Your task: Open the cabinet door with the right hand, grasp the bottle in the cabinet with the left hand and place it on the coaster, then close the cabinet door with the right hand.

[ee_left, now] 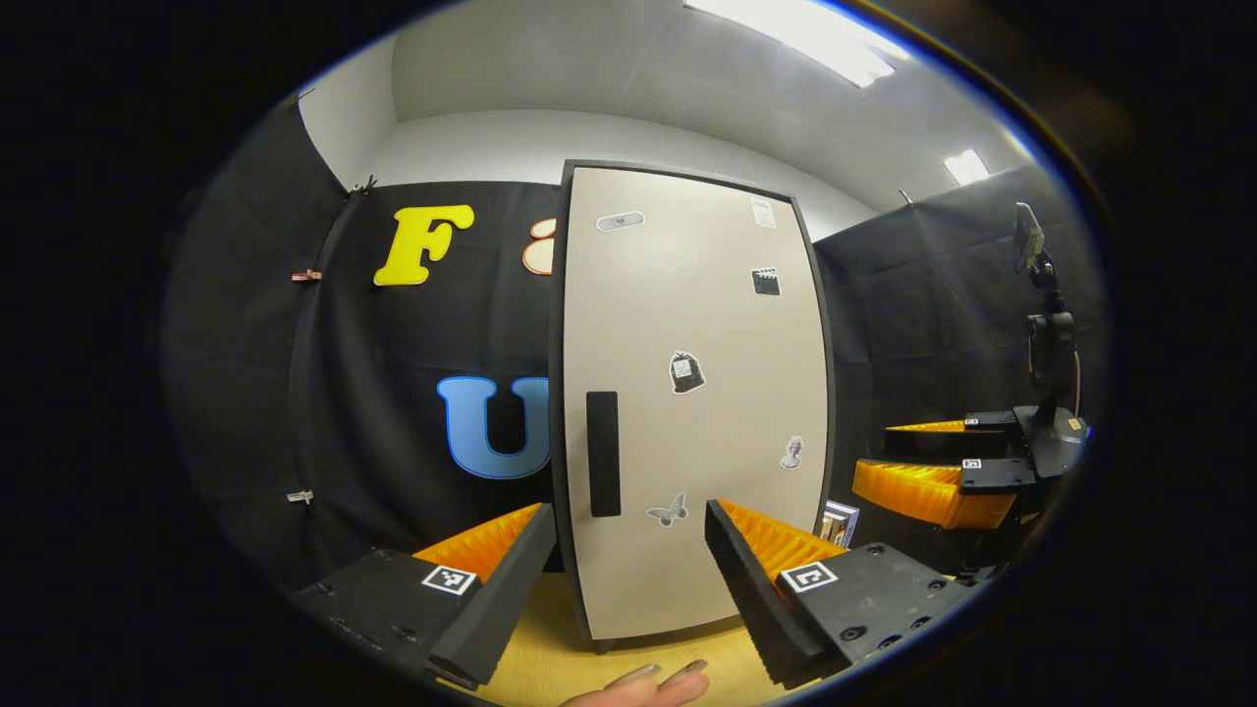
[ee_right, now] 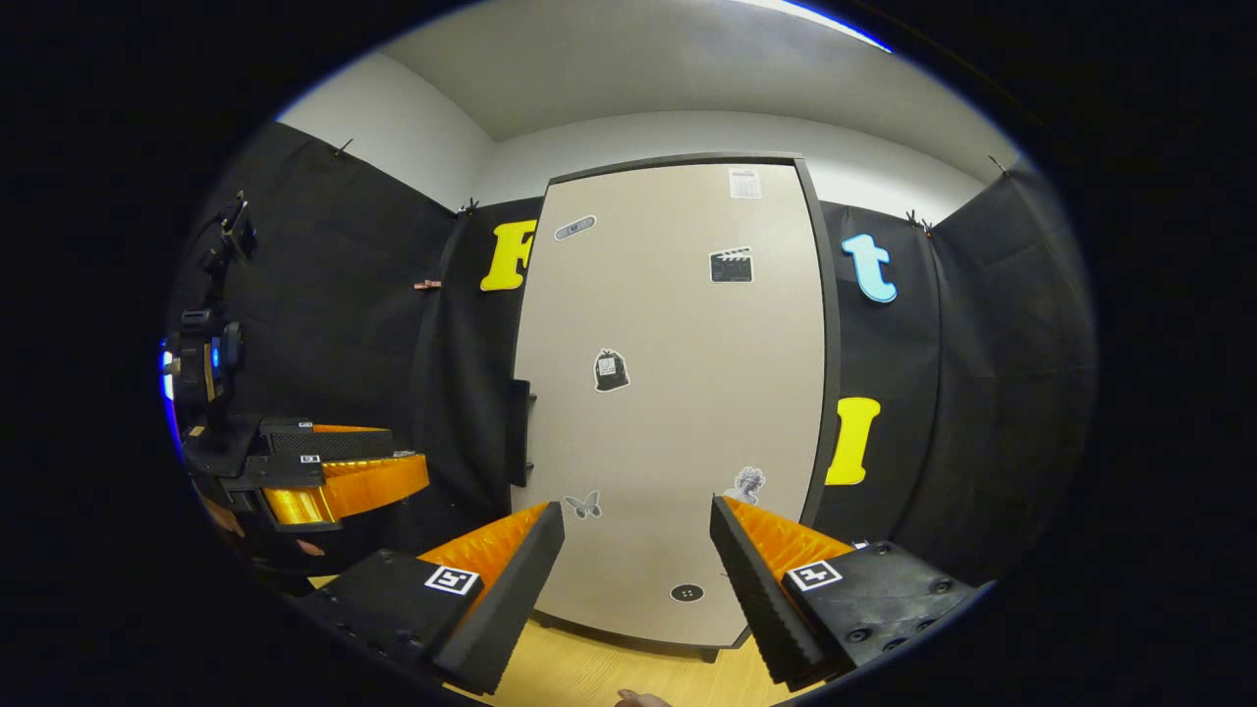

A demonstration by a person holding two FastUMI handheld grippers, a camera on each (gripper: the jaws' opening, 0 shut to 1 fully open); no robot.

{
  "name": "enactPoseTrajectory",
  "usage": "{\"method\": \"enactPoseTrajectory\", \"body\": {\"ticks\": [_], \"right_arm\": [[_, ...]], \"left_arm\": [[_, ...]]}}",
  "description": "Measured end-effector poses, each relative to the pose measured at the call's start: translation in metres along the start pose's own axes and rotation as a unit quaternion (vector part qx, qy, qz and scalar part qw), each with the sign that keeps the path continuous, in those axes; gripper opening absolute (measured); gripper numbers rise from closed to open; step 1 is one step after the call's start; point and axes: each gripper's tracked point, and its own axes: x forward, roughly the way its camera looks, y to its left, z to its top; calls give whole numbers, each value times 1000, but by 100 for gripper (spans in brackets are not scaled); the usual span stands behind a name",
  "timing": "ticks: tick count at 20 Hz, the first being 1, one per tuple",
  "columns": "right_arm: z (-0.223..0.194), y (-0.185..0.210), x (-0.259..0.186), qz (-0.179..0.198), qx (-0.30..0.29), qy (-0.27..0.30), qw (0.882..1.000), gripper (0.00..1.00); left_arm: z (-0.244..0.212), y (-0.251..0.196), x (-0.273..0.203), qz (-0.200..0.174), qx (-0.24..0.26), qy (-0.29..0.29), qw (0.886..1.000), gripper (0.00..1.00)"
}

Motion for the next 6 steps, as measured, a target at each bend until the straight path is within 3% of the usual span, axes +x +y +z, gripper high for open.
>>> {"method": "enactPoseTrajectory", "body": {"ticks": [6], "right_arm": [[3, 2, 0, 0, -4, -2, 1000, 97]], "left_arm": [[3, 0, -1, -2, 0, -6, 1000, 97]]}}
